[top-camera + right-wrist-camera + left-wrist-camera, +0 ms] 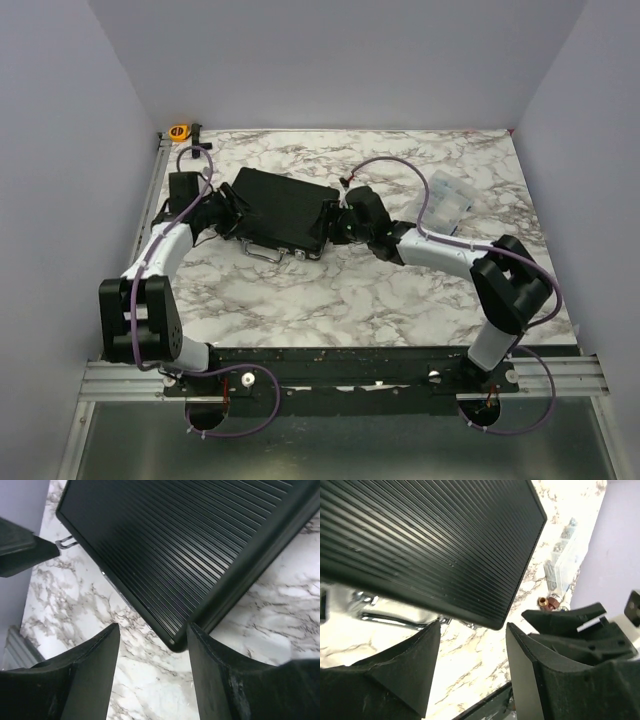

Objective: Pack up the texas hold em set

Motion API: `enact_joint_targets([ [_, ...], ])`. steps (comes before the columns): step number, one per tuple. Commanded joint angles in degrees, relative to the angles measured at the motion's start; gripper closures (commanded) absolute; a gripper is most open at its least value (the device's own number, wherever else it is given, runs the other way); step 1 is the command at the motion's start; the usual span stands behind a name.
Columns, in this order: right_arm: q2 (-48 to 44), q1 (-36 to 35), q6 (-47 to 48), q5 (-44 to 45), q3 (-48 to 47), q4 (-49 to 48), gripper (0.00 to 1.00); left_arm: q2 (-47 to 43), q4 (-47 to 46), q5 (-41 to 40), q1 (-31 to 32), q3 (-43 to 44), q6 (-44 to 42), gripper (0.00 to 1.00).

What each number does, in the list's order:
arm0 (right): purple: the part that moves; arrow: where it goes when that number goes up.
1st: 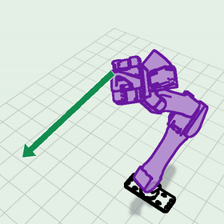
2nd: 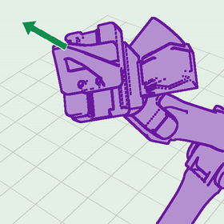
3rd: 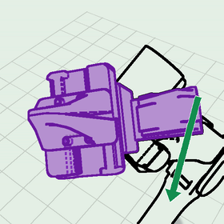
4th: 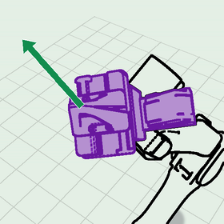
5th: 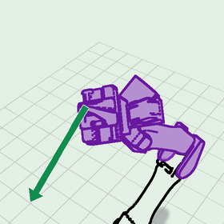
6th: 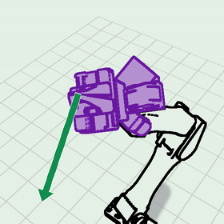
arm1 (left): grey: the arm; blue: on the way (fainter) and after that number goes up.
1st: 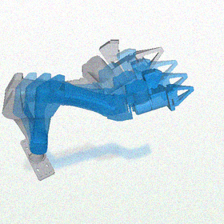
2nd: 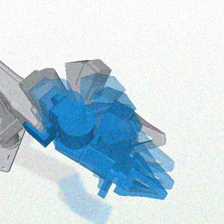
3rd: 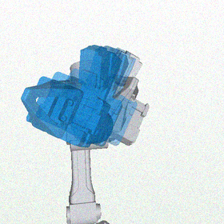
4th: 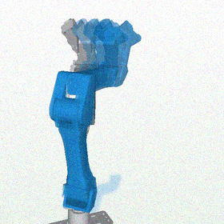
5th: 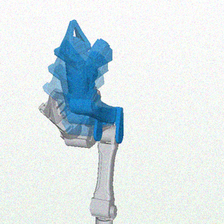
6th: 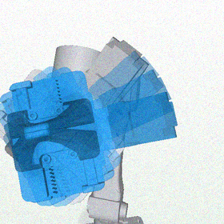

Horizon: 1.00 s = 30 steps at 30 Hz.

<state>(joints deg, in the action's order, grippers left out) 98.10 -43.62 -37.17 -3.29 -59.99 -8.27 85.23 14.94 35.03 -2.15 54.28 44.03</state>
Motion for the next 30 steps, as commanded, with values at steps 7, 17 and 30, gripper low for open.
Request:
enact_joint_targets([
  [7, 10.6, 2.7, 3.3, -13.2, -4.1, -5.5, 0.60, -9.0, 6.5, 1.5, -10.0, -3.1, -6.6, 0.58],
  [17, 12.2, 4.4, 1.5, -13.7, 0.9, -9.7, 0.61, -3.5, 13.8, -15.4, -10.1, -1.5, -5.8, 0.75],
  [30, 11.9, 4.4, 1.6, -13.7, 2.3, -11.2, 0.61, -1.6, 11.2, -16.4, -10.1, -2.0, -5.1, 0.67],
])
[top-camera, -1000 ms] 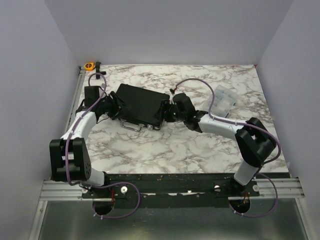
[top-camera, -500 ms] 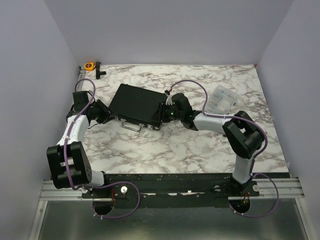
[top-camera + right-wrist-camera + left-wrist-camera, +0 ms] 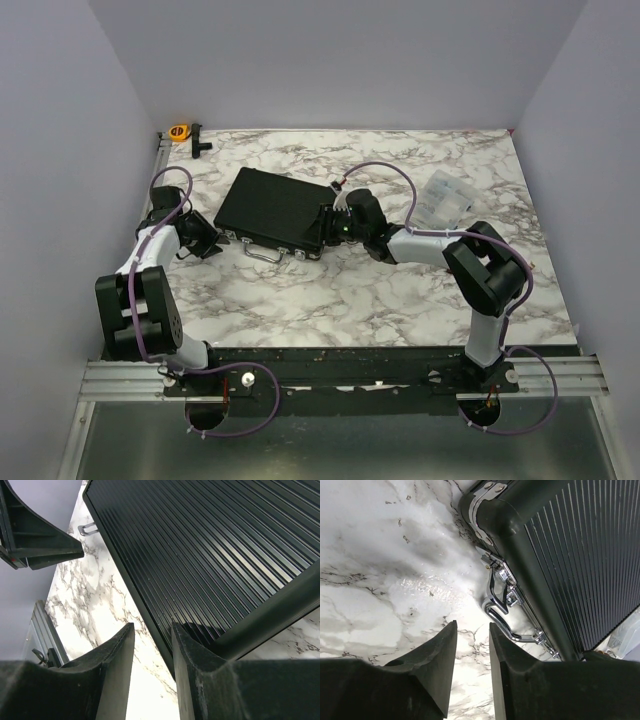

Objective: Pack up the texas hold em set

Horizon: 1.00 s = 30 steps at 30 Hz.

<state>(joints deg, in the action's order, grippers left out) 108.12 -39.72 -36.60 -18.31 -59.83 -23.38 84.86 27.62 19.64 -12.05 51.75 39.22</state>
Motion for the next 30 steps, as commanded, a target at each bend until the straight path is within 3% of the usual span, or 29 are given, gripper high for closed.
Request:
enact_joint_targets([
  [1, 2.0, 0.5, 0.9, 1.3, 2.2, 3.9, 0.61, -2.2, -2.1, -0.9, -0.3, 0.1, -0.4, 0.66],
  [7, 1.7, 0.5, 1.0, 1.2, 2.2, 3.9, 0.61, -4.7, -4.6, -0.7, -0.3, -0.1, 0.9, 0.52],
  [30, 2.0, 0.6, 0.7, 0.4, 2.2, 3.6, 0.63, 6.0, 3.8, -9.1, -0.3, 3.1, 1.8, 0.53],
])
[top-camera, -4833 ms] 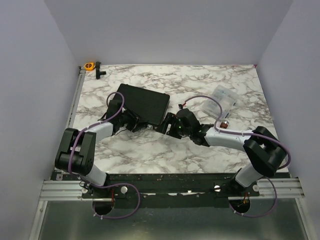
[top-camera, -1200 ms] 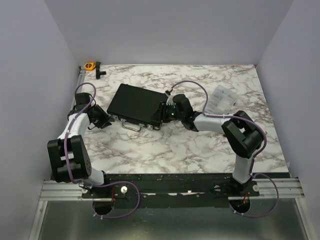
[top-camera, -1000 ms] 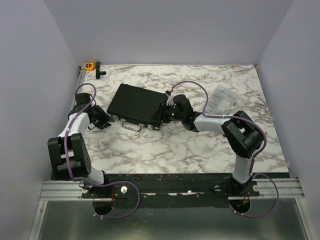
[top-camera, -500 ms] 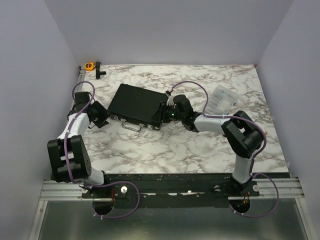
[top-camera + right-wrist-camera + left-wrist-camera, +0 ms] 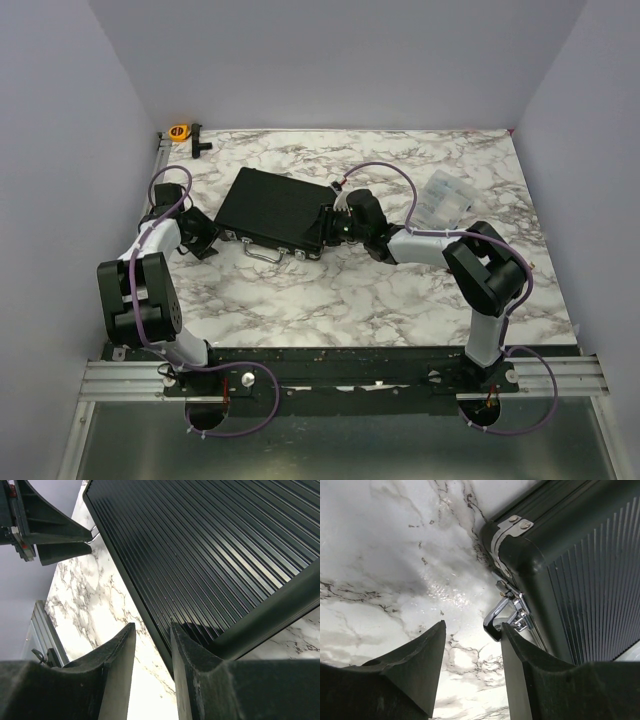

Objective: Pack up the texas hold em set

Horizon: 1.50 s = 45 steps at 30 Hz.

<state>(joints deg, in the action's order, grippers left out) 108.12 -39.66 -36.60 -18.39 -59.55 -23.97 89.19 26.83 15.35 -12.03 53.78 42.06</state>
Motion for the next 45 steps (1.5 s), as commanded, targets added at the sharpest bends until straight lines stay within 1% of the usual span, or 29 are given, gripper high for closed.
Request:
enact_joint_targets([
  [1, 2.0, 0.5, 0.8, 0.5, 1.9, 4.2, 0.63, 1.6, 4.6, -5.0, -0.3, 0.9, -1.0, 0.53],
  [7, 2.1, 0.5, 0.8, 0.7, 1.8, 4.3, 0.63, 2.6, 4.7, -5.5, -0.4, 1.5, -1.1, 0.53],
  [17, 2.2, 0.5, 0.7, 0.3, 1.6, 4.3, 0.63, 6.2, 3.7, -2.7, 0.1, 4.2, -0.8, 0.52],
  [24, 2.3, 0.5, 0.6, 0.0, 1.6, 4.4, 0.63, 7.0, 4.4, -3.0, 0.3, 5.7, -1.5, 0.50],
  [34, 2.4, 0.5, 0.3, -0.3, 1.6, 4.3, 0.64, 7.5, 5.0, -2.9, 0.3, 6.4, -1.7, 0.50],
  [45, 2.8, 0.5, 0.0, -1.0, 1.5, 4.1, 0.64, 11.7, 12.5, -6.5, 1.7, 12.9, -0.6, 0.49],
])
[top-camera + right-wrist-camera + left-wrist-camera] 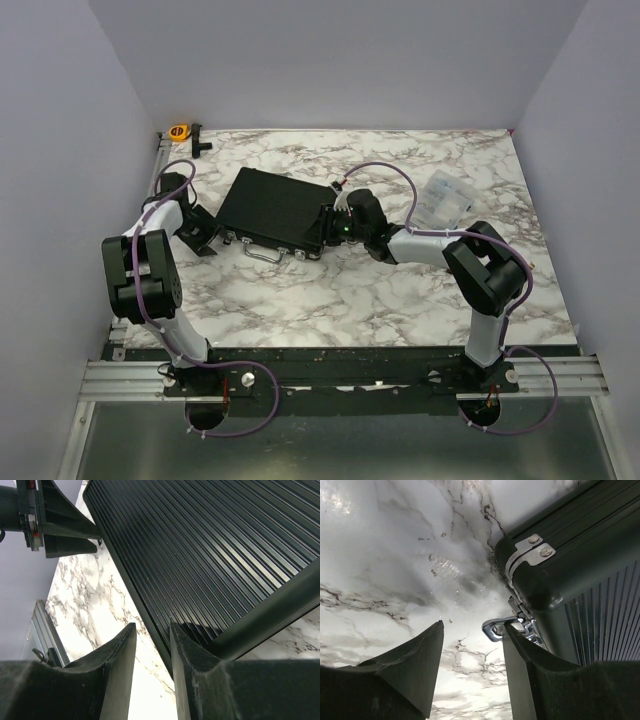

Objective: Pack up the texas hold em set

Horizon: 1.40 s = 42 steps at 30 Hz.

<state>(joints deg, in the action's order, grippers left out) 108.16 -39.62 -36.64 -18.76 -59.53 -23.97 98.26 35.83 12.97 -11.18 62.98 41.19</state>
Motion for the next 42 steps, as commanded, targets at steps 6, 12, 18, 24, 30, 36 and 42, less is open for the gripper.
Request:
enact_joint_targets([
  [6, 2.7, 0.4, 0.1, -0.7, 1.4, 4.0, 0.64, 4.8, 6.1, -5.7, 2.2, 6.4, 1.2, 0.48],
  [12, 2.8, 0.4, 0.0, -0.7, 1.3, 4.0, 0.64, 3.4, 6.5, -6.6, 2.3, 6.3, 1.3, 0.48],
  [18, 2.9, 0.4, -0.1, -1.0, 1.3, 4.0, 0.64, 0.6, 6.2, -8.0, 2.2, 4.9, 0.5, 0.48],
  [24, 2.8, 0.4, -0.1, -1.1, 1.3, 3.9, 0.64, 1.0, 4.2, -1.2, 2.2, 3.1, 5.2, 0.48],
  [30, 2.4, 0.4, -0.1, -1.1, 1.5, 3.9, 0.64, -2.6, -3.1, 0.7, 2.2, -2.5, 15.6, 0.49],
  [36, 1.9, 0.4, -0.2, -1.4, 1.8, 3.6, 0.64, -2.9, -9.6, -0.2, 1.8, -7.9, 25.8, 0.56],
  [42, 1.8, 0.4, -0.2, -1.4, 2.1, 3.3, 0.64, -4.0, -20.3, -2.3, 1.6, -13.8, 32.0, 0.79],
])
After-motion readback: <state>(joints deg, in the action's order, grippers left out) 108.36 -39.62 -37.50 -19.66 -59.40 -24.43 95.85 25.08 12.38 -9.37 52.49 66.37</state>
